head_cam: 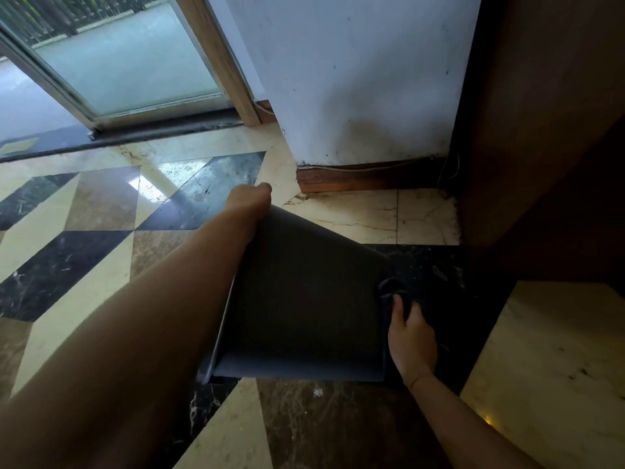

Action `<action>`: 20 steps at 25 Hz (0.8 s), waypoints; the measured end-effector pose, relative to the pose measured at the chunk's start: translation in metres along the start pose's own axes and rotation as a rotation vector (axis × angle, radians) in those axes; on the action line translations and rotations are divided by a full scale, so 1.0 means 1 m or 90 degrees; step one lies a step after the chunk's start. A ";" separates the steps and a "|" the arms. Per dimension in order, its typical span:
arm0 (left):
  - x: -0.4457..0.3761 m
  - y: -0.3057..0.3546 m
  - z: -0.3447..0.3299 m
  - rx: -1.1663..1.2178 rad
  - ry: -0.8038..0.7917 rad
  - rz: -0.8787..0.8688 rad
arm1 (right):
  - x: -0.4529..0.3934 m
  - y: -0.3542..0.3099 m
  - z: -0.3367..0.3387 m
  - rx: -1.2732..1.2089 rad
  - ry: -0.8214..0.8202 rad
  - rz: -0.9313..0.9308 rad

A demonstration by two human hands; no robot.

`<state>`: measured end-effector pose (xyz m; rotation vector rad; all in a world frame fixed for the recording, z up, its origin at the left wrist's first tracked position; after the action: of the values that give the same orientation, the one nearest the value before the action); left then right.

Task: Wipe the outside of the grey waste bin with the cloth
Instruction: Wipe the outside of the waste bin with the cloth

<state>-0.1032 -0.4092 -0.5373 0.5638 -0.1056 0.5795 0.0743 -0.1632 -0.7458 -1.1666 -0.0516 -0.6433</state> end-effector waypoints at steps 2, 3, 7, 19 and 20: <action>-0.001 0.005 -0.006 -0.085 0.042 -0.021 | 0.000 0.002 0.000 -0.012 -0.001 -0.005; 0.002 0.006 -0.007 -0.122 0.066 -0.049 | 0.000 0.004 0.000 -0.026 -0.006 -0.011; 0.028 0.008 0.001 -0.113 0.116 -0.144 | -0.003 0.006 0.009 -0.125 -0.003 -0.035; 0.109 -0.046 0.059 0.046 0.013 -0.290 | -0.014 -0.043 0.039 -0.206 0.077 0.060; 0.108 -0.045 0.060 0.035 0.027 -0.276 | -0.011 -0.042 0.039 -0.199 0.082 0.073</action>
<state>0.0156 -0.4195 -0.4813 0.6053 0.0726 0.1730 0.0557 -0.1339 -0.6986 -1.4140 0.2314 -0.6381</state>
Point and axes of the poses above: each hand's wrist, its own x-axis away from the middle knuckle, its own z-axis out of the back of the hand, y = z × x, the point moved 6 cm from there along -x, towards the middle knuckle, and after that the axes turned 6 degrees about -x, right-handed, at the moved point
